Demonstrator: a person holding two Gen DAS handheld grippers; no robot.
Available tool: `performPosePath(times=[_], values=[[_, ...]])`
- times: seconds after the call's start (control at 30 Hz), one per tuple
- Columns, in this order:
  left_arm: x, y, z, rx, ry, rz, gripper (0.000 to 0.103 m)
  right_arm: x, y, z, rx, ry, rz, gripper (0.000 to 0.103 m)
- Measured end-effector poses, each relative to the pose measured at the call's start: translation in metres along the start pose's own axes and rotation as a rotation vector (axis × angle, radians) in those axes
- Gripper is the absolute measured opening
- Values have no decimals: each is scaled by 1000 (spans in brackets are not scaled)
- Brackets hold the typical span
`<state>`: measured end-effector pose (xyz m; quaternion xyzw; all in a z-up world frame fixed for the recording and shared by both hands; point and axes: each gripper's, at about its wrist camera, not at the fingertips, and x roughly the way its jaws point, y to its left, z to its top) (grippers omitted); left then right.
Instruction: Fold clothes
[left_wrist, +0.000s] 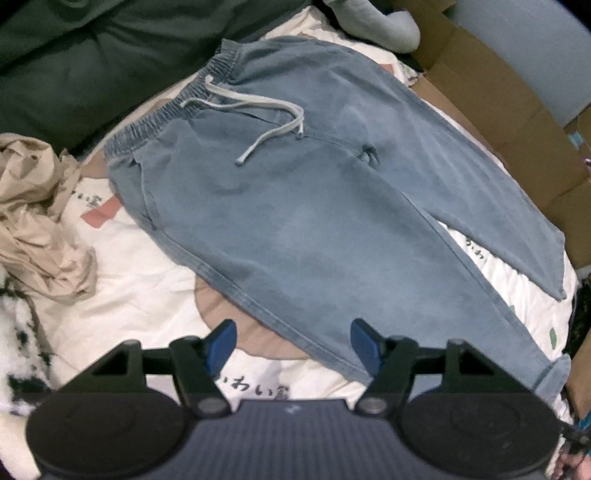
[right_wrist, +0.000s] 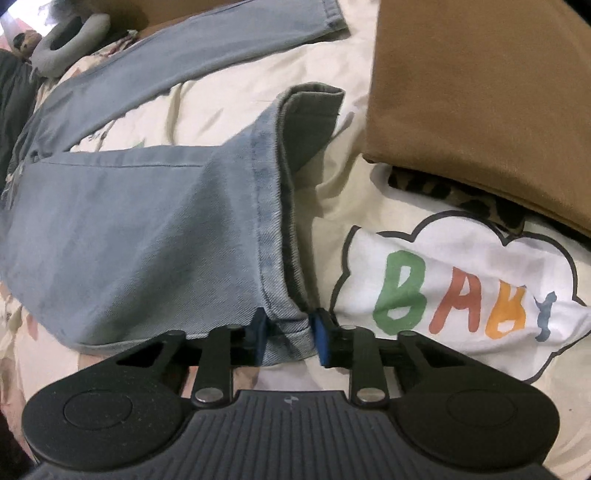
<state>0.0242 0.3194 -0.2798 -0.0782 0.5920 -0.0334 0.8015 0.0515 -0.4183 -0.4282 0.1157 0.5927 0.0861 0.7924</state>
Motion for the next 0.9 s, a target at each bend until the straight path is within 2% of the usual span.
performPosePath(times=[0.37, 0.6, 0.7, 0.8, 0.83, 0.9], values=[[-8, 20, -10, -5, 7, 18, 71, -48, -12, -23, 109, 30, 86, 23], [-7, 21, -13, -10, 6, 15, 71, -58, -20, -43, 227, 41, 104, 22], [-4, 20, -15, -4, 9, 11, 71, -53, -32, -52, 336, 17, 196, 24], [-1, 20, -16, -8, 15, 10, 71, -44, -46, -64, 488, -27, 354, 29], [-1, 20, -17, -8, 18, 11, 71, -41, -48, -67, 510, -31, 364, 37], [1, 21, -18, -9, 25, 14, 71, -35, -50, -71, 539, -33, 359, 38]])
